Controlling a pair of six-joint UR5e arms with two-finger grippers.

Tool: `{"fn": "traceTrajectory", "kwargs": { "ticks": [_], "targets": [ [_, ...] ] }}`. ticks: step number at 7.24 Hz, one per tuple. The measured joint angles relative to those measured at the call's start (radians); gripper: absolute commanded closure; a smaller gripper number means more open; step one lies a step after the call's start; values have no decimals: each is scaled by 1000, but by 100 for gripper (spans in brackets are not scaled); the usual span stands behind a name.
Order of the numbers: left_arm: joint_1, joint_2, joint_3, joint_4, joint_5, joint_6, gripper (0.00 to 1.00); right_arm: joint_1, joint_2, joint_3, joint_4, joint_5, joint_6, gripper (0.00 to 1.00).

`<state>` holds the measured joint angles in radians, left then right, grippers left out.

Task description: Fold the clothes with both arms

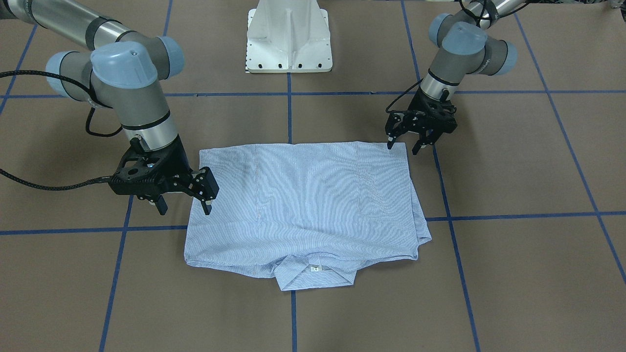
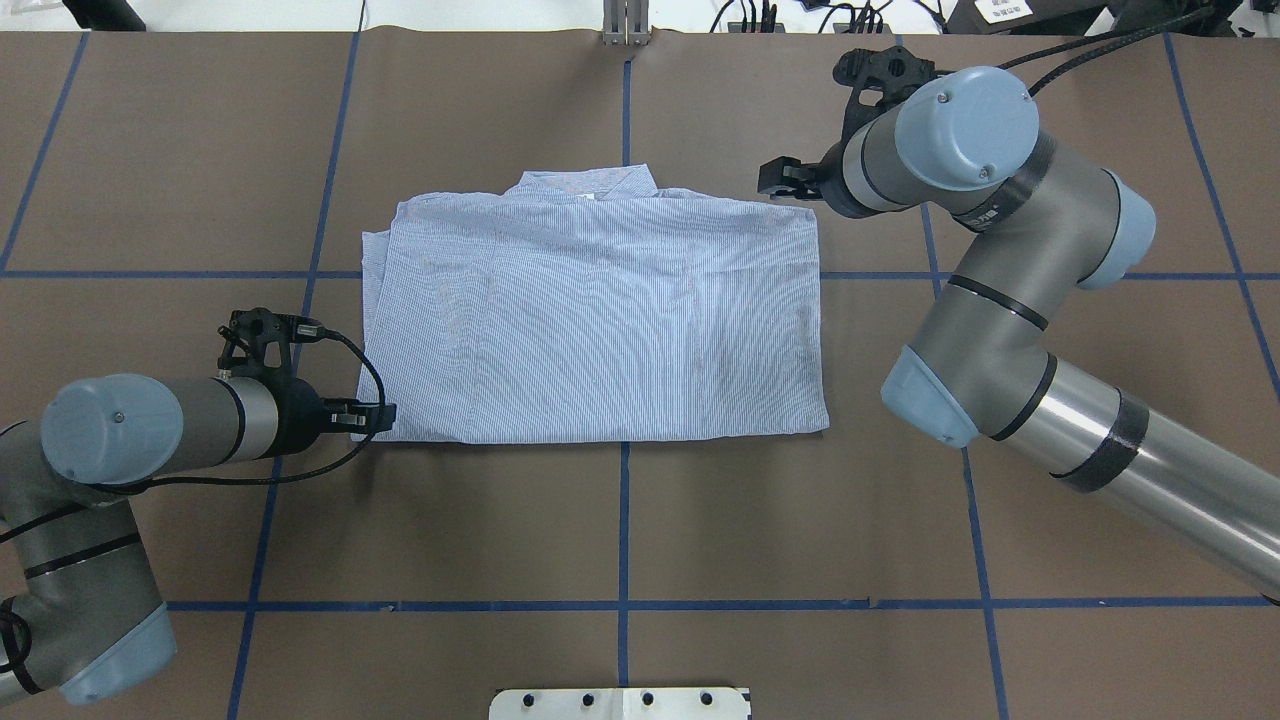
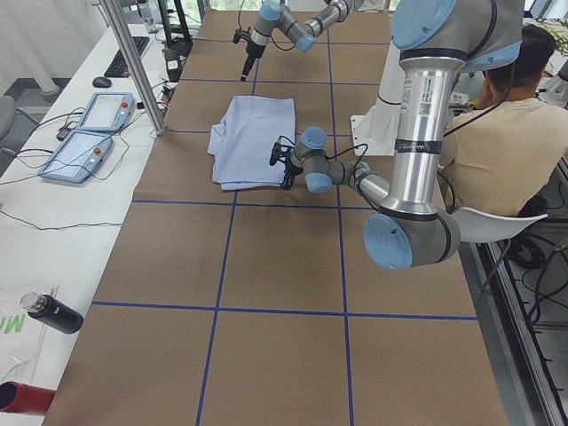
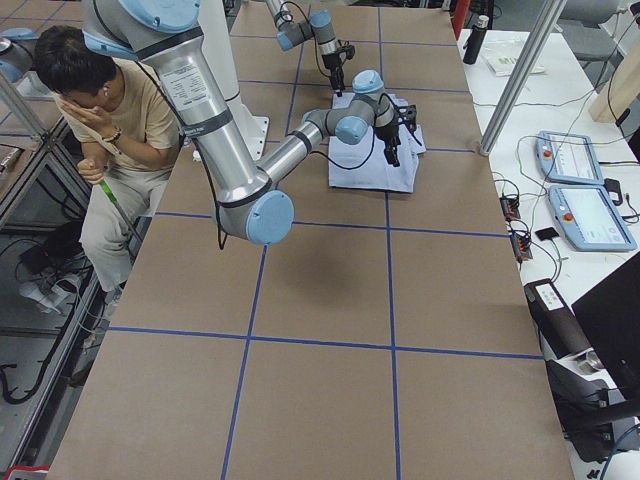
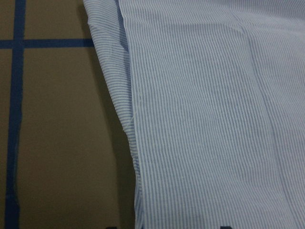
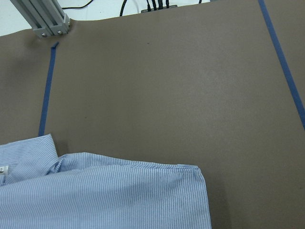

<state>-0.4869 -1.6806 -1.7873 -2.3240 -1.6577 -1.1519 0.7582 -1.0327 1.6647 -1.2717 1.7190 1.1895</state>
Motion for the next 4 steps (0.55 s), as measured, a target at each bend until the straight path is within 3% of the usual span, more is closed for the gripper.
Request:
{"fn": "traceTrajectory", "kwargs": {
  "ticks": [2,3,4],
  "targets": [
    [17,1,1,0,0,-1,59,-1,-2,2,0,-6,4,0],
    [25,1,1,0,-1,-2,93,-3,-5,5,0,-9,6,0],
    [31,1,0,0,-1,-3,100,-4,-6,9,0,-10,8,0]
  ]
}}
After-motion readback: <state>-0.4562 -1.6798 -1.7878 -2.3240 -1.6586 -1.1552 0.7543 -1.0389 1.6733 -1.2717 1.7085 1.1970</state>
